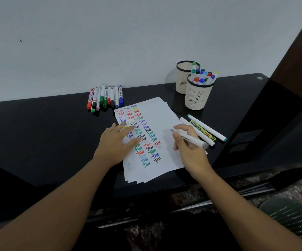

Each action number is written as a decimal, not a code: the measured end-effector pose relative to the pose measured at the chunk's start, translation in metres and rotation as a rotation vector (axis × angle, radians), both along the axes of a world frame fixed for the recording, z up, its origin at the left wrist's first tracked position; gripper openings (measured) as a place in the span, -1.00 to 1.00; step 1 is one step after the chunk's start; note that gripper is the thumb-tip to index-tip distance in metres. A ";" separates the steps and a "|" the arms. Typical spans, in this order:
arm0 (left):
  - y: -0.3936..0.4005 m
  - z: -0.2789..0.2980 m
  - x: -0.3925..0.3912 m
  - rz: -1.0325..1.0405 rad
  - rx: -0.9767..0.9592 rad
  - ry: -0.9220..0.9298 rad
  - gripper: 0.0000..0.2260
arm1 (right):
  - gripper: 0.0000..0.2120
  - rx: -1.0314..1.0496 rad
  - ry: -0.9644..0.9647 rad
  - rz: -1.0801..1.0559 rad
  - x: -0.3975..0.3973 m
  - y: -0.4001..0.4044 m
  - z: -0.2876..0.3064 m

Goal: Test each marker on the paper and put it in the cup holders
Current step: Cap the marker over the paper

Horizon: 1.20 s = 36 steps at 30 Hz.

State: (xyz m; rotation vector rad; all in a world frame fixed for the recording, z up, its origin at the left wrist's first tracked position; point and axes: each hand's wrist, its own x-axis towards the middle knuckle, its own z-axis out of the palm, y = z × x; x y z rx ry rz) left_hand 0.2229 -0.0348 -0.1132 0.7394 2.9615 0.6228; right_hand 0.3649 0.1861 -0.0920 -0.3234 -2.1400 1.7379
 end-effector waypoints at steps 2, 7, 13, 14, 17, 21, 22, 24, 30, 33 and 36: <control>-0.001 0.003 0.002 0.009 0.100 -0.006 -0.43 | -0.83 0.011 -0.033 0.017 -0.003 0.002 0.000; 0.001 0.007 -0.018 0.206 0.413 -0.136 -0.41 | -0.47 0.016 -0.150 0.131 -0.020 0.004 0.010; 0.016 0.017 -0.041 0.356 0.115 -0.066 -0.43 | -0.65 -0.081 -0.137 0.108 -0.050 0.004 0.026; 0.017 0.016 -0.040 0.352 0.072 -0.049 -0.46 | -0.65 -0.085 -0.127 0.107 -0.055 0.004 0.027; 0.015 0.005 -0.038 0.337 0.083 0.035 -0.61 | -0.71 0.017 -0.159 0.118 -0.069 0.003 0.032; 0.014 0.001 -0.038 0.328 0.157 0.088 -0.76 | -0.51 0.271 -0.263 0.143 -0.084 0.001 0.028; 0.014 0.001 -0.038 0.314 0.190 0.091 -0.78 | -0.54 0.337 -0.287 0.119 -0.087 0.002 0.028; 0.011 -0.001 -0.039 0.271 0.270 0.121 -0.79 | -0.71 0.467 -0.312 0.085 -0.091 0.003 0.027; 0.015 0.004 -0.027 0.226 0.416 0.192 -0.80 | -0.77 0.859 -0.307 0.160 -0.095 0.008 0.028; 0.015 0.005 -0.025 0.172 0.398 0.236 -0.81 | -0.75 0.915 -0.315 0.167 -0.098 0.008 0.027; 0.017 0.005 -0.024 0.140 0.370 0.253 -0.79 | -0.75 0.943 -0.310 0.173 -0.101 0.009 0.027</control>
